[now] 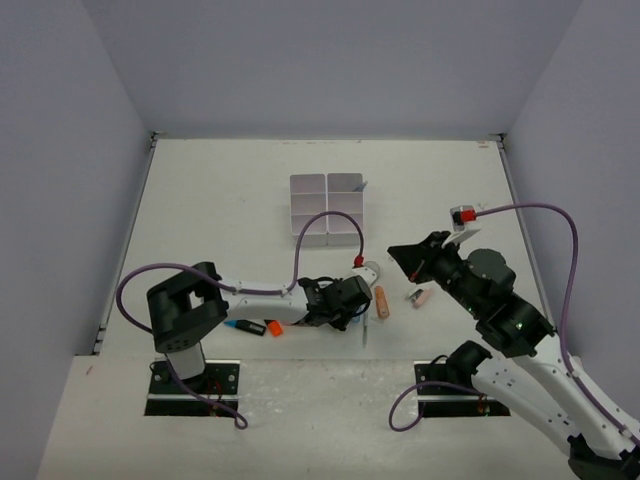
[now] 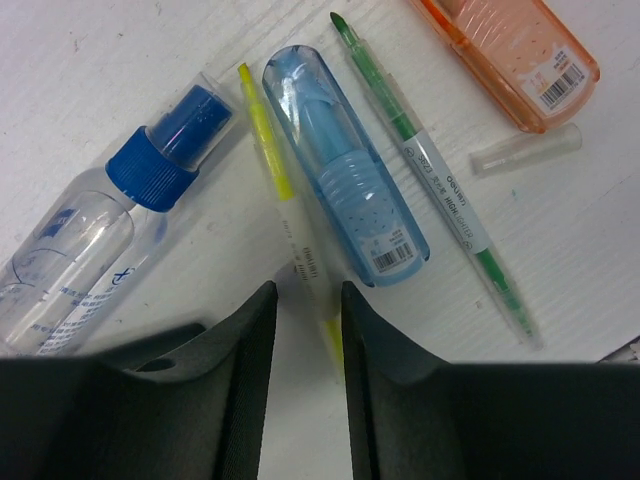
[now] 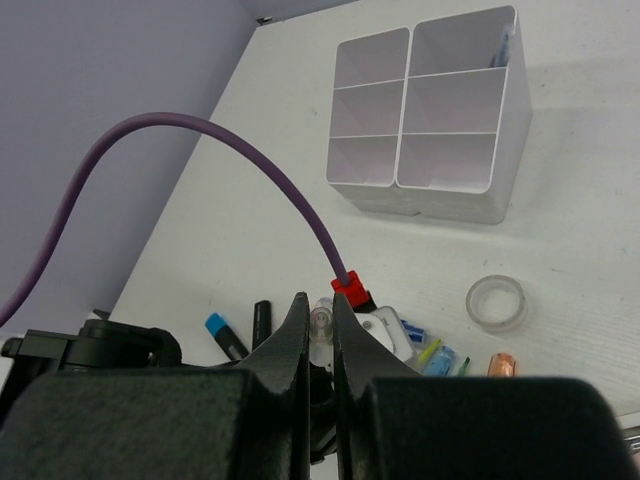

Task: Sort the stationery into containers
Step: Pick up the pen from the center of the board.

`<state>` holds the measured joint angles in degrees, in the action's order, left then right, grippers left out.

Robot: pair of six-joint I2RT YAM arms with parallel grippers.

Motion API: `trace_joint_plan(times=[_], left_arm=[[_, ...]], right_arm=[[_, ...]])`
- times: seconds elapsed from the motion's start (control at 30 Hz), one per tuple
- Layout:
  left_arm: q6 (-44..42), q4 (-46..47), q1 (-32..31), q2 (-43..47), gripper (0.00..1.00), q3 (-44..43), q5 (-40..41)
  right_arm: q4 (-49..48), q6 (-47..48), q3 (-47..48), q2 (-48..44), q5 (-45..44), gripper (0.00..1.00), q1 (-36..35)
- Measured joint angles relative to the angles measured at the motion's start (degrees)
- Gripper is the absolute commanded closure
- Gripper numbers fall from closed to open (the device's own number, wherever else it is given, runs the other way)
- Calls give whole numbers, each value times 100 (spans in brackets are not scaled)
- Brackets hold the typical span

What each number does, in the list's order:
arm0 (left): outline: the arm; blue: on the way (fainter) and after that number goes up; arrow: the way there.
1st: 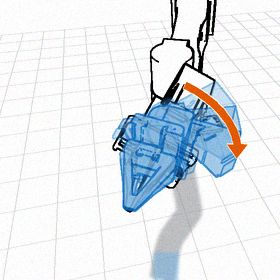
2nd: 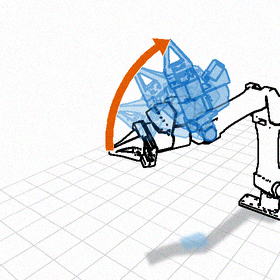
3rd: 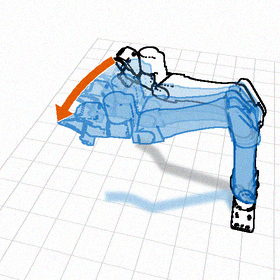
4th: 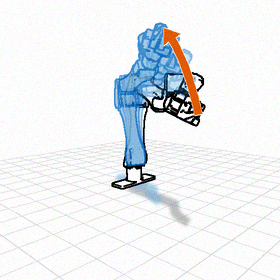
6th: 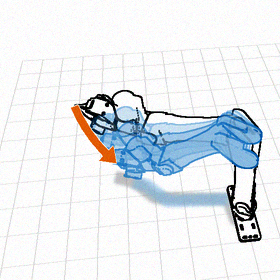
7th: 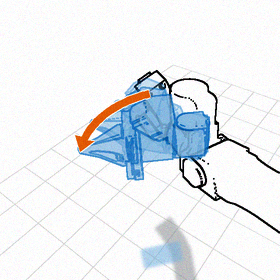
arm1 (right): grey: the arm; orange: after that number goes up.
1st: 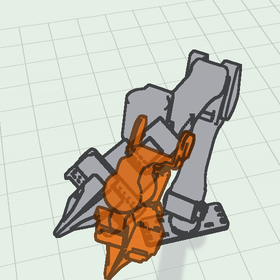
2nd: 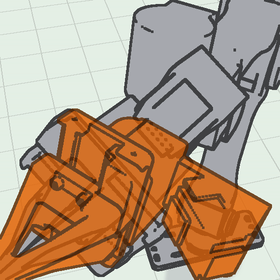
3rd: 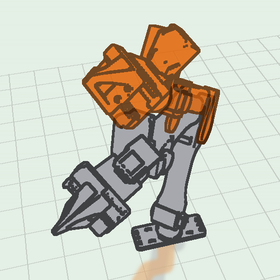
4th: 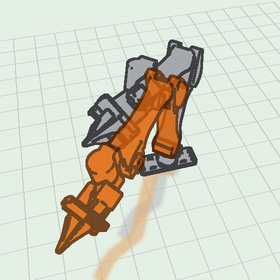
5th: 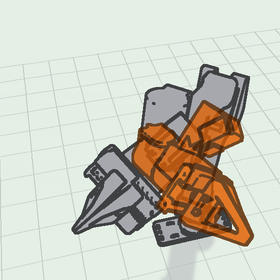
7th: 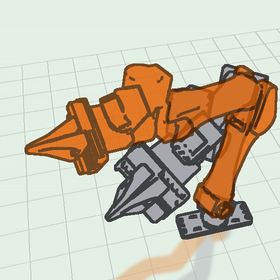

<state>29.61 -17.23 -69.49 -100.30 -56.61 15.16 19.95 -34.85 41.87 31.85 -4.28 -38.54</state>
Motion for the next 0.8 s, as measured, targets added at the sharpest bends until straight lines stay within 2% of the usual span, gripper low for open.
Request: trace_joint_plan(times=[0.17,0.53,0.8], left_arm=[[15,-3,47,-69,100,-73,-3],[86,-215,123,21,100,-101,-59],[131,-496,110,1148,100,-102,55]], right_arm=[[6,-5,-1,-62,117,100,0],[10,-15,-14,-73,242,100,18],[-53,-65,-155,74,345,100,185]])
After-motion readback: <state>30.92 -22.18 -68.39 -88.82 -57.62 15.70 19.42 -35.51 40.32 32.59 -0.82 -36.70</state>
